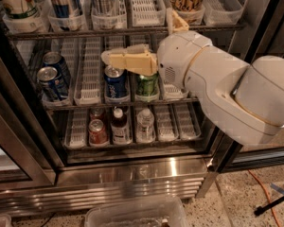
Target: Pick redbull can from top shelf of fridge
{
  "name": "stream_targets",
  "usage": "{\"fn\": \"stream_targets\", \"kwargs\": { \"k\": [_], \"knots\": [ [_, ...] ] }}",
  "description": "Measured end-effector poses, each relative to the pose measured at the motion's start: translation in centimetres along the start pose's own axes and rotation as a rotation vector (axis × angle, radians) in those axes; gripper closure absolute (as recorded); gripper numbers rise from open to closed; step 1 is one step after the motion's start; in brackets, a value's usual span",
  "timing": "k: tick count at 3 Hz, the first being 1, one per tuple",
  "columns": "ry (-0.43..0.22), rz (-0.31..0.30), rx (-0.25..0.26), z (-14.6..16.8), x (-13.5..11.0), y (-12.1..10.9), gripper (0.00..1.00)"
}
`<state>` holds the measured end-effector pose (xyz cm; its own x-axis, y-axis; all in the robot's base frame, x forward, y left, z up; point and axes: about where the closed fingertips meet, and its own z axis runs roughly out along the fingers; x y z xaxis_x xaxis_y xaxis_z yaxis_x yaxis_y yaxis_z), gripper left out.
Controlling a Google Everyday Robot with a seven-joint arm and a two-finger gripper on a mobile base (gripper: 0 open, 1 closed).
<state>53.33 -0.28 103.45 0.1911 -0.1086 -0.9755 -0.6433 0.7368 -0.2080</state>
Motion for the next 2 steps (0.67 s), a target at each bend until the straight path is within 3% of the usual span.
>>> {"fn": "stream_targets", "kwargs": {
  "k": [1,2],
  "knots": [
    [-0.023,-0.004,0.048,0.43,-0.32,-2.21,0.0],
    [-0.023,-0.004,0.047,0.43,-0.32,-2.2,0.0]
  ]
}}
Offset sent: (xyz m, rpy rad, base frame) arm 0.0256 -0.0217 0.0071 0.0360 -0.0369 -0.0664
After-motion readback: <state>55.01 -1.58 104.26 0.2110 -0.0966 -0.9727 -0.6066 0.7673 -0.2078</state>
